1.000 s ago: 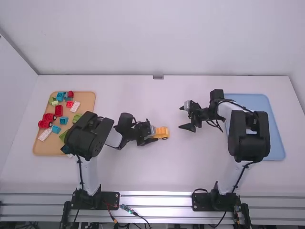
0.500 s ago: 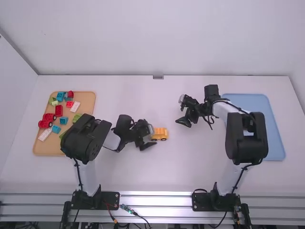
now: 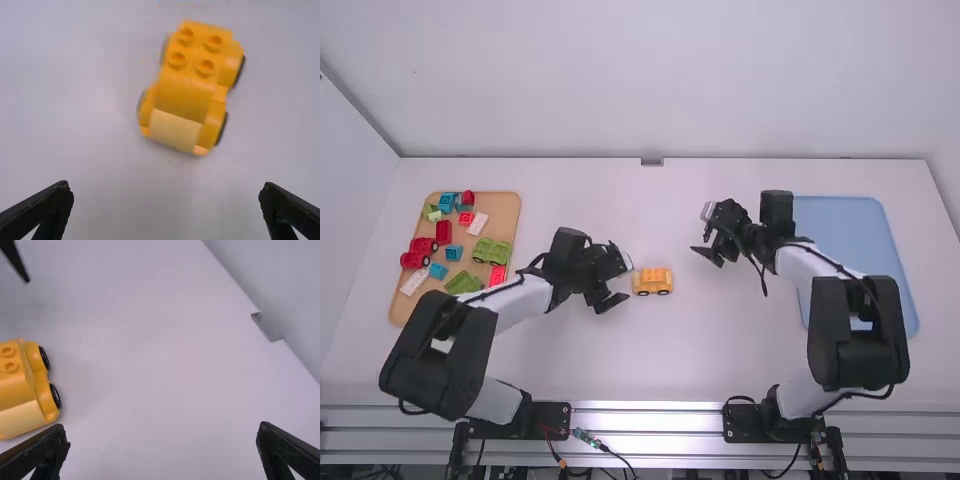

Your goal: Assemble lego blocks to make yellow taxi

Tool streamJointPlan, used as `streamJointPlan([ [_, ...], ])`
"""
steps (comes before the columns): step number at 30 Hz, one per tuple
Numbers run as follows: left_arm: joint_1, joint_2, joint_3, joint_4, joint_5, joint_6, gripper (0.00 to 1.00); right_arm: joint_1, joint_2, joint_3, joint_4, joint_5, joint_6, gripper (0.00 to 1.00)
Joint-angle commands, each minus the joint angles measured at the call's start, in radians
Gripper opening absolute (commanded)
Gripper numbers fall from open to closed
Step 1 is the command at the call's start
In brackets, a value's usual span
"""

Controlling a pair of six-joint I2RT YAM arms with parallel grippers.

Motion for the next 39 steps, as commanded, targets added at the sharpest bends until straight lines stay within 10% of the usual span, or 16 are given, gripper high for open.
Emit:
streamJointPlan([
  [1,0.048,-0.057,0.029,-0.028,-0.007,0.013,0.99,0.007,-0.017,-0.096,0.082,-0.046,0.090,0.99],
  [8,0.203,-0.100,0.035,-0.056,0.196,0.042,0.99,0.078,0.065,-0.176,0.182,-0.185,-0.019,0.99],
  [21,0.370,-0.100,0.035,-0.071,0.365,0.044,0.99,0.145,0.381,0.034,0.175,-0.450,-0.076,0.99],
  [39,0.370,-0.100,0.035,-0.068,0.342,0.036,0.99,0.271,0.449,0.027,0.263,-0.261,0.041,0.99],
])
